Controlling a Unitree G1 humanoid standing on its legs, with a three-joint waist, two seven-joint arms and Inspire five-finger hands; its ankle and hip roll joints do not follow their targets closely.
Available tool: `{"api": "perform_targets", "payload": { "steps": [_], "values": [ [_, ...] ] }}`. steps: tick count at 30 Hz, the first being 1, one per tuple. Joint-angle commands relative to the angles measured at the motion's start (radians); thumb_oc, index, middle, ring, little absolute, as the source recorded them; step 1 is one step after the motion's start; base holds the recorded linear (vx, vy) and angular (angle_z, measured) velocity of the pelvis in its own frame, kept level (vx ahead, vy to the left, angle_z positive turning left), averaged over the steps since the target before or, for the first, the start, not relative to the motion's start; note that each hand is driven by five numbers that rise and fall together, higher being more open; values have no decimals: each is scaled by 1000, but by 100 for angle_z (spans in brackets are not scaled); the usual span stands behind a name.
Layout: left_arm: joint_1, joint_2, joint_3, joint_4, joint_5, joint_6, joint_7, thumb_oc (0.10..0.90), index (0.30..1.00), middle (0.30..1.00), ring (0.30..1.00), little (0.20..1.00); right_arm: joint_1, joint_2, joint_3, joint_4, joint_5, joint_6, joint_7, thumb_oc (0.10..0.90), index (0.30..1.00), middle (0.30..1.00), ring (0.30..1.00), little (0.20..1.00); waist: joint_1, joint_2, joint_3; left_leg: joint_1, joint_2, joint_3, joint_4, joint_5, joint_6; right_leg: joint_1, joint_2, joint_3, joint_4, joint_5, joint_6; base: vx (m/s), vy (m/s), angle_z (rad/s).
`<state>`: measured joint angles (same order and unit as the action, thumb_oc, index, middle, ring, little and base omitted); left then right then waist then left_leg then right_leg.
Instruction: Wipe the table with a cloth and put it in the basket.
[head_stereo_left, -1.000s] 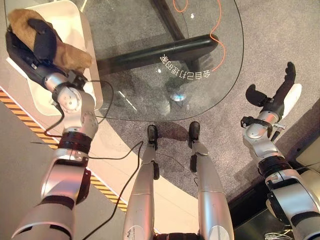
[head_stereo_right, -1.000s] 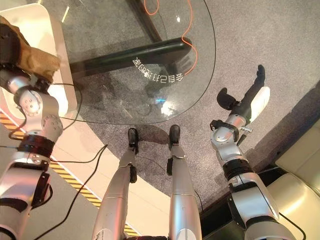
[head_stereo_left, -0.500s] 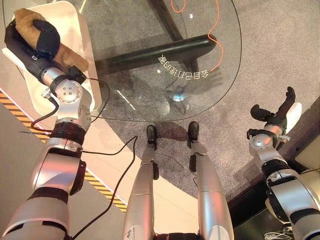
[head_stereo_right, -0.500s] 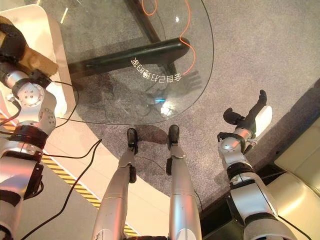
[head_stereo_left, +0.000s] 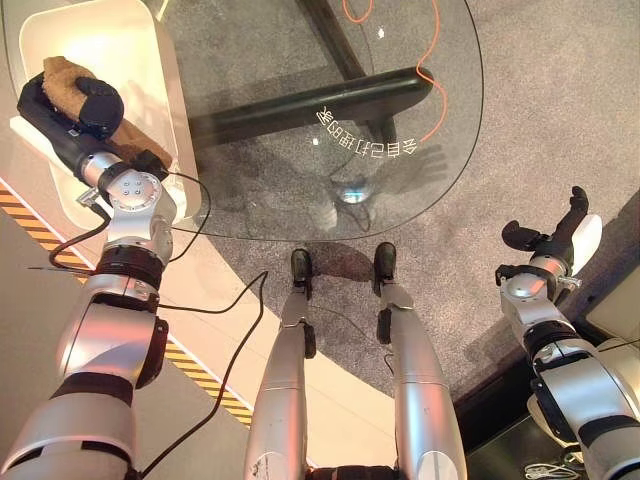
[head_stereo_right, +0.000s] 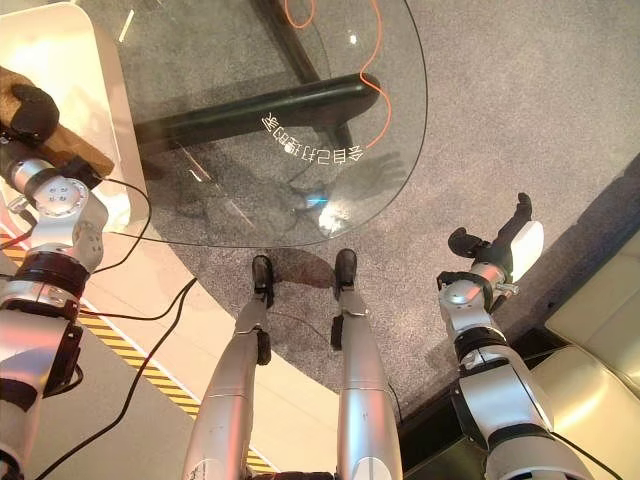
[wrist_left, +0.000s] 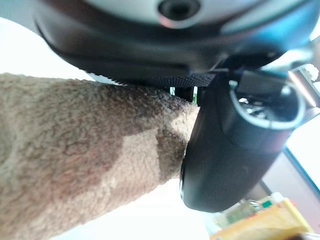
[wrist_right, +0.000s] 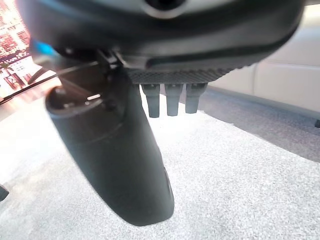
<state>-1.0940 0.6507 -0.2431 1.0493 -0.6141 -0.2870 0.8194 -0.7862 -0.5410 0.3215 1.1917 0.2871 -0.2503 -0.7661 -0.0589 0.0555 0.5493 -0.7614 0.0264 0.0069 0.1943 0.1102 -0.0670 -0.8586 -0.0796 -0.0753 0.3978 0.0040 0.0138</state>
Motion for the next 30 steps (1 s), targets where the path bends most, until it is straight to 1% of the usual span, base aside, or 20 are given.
{"api": "perform_targets", "payload": {
  "steps": [1, 5, 10, 13, 16, 17, 19, 20, 23, 26, 30],
  "values": [
    [-95, 175, 52, 18, 96, -44, 86, 100, 300, 300, 300, 200, 6, -34, -19, 1, 15, -27, -25, 800, 900, 900, 900, 900, 14, -6, -29, -15, -38, 36, 100, -95, 14, 35, 53, -21, 9, -89, 17, 0, 0, 0],
    [-105, 189, 41, 51, 132, -1, 90, 100, 300, 300, 300, 200, -6, -35, -16, 2, 10, -23, -21, 800, 900, 900, 900, 900, 16, -11, -29, -23, -38, 29, 97, -93, 13, 29, 54, -20, 5, -87, 19, 0, 0, 0],
    [-99, 193, 33, 60, 137, 24, 75, 100, 300, 300, 300, 200, -11, -37, -10, 3, 11, -14, -19, 800, 900, 900, 900, 900, 19, -12, -29, -34, -39, 23, 91, -91, 13, 18, 55, -18, -2, -82, 21, -3, 13, -1],
    [-99, 191, 28, 62, 139, 26, 65, 100, 300, 300, 300, 200, -16, -39, -9, 6, 6, -14, -18, 800, 900, 900, 900, 900, 21, -8, -29, -46, -40, 18, 86, -81, 13, 5, 55, -18, -3, -71, 23, 0, 0, 0],
    [-89, 182, 25, 57, 136, 26, 66, 100, 300, 300, 300, 200, -11, -37, -11, 10, 3, -15, -21, 800, 900, 900, 900, 900, 22, -6, -29, -45, -43, 16, 92, -91, 14, 6, 54, -17, 5, -81, 24, 0, 0, 0],
    [-91, 179, 23, 55, 134, 36, 56, 100, 300, 300, 300, 200, -13, -36, -12, 13, 2, -15, -23, 800, 900, 900, 900, 900, 22, -5, -29, -54, -44, 15, 88, -82, 16, -2, 55, -18, 0, -71, 25, 0, 0, 0],
    [-95, 180, 14, 61, 145, 63, 29, 100, 300, 300, 300, 200, -16, -40, -11, 18, 0, -16, -20, 800, 900, 900, 900, 900, 23, -4, -29, -53, -45, 13, 90, -88, 17, -2, 52, -18, 3, -77, 27, 6, 16, 0],
    [-95, 180, 13, 61, 144, 63, 29, 100, 300, 300, 300, 200, -16, -40, -11, 18, 0, -16, -20, 800, 900, 900, 900, 900, 23, -5, -29, -53, -45, 13, 90, -89, 17, -2, 52, -18, 4, -78, 27, 9, 30, -1],
    [-101, 188, -8, 65, 138, 115, -22, 100, 300, 300, 300, 200, -15, -50, -9, 13, -3, -18, -16, 800, 900, 900, 900, 900, 20, -5, -29, -60, -46, 14, 95, -88, 17, -8, 52, -15, 4, -74, 28, 4, 14, 0],
    [-104, 194, -18, 71, 156, 139, -35, 100, 300, 300, 300, 200, -14, -55, -14, 11, -7, -19, -10, 800, 900, 900, 900, 900, 19, -5, -29, -64, -45, 14, 97, -87, 18, -12, 52, -14, 4, -72, 29, 0, 0, 0],
    [-109, 195, -25, 69, 157, 147, -33, 100, 300, 300, 300, 200, -14, -56, -17, 12, -9, -21, -8, 800, 900, 900, 900, 900, 19, -5, -29, -67, -45, 14, 98, -87, 18, -14, 52, -14, 4, -71, 30, 0, 0, 0]
  ]
}}
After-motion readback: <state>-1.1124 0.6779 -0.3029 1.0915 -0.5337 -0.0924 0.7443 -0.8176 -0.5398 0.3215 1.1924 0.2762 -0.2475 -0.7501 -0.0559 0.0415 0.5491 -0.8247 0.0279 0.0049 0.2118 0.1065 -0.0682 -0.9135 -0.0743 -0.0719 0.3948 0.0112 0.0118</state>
